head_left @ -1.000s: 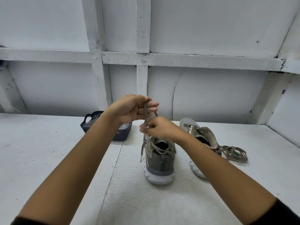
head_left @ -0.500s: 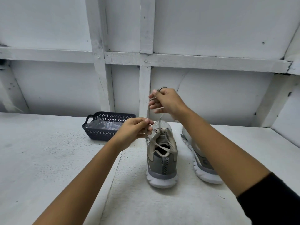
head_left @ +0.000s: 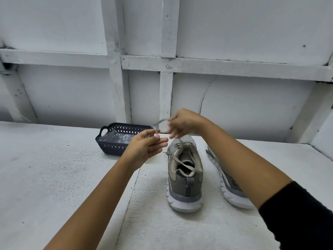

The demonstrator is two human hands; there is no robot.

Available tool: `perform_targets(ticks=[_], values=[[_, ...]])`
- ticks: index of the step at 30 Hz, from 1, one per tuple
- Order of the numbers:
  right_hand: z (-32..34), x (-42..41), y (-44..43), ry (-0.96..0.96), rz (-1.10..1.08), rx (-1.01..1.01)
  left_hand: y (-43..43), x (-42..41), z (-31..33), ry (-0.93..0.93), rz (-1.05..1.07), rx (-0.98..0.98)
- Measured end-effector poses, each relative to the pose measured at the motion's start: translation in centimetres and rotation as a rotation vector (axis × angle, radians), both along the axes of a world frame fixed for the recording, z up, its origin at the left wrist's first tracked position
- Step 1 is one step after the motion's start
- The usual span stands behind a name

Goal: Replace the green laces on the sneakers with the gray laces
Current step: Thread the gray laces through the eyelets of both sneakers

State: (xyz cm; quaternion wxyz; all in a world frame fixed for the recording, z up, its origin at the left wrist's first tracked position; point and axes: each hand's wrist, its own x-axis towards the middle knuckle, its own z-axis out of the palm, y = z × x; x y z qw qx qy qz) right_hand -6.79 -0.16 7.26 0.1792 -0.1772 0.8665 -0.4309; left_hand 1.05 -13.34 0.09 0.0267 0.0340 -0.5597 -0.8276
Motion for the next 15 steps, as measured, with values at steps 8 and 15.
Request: perform_targets(ticks=[8,15], values=[[-3.7,3.0,3.2,0.523,-0.072,0.74,1.6,-2.0,-1.1,-0.043,0.144,0.06],[-7.2,1.8,3.2,0.173,-0.245,0.288,3.7,-3.4,-1.4,-0.008,0.169,-0.174]])
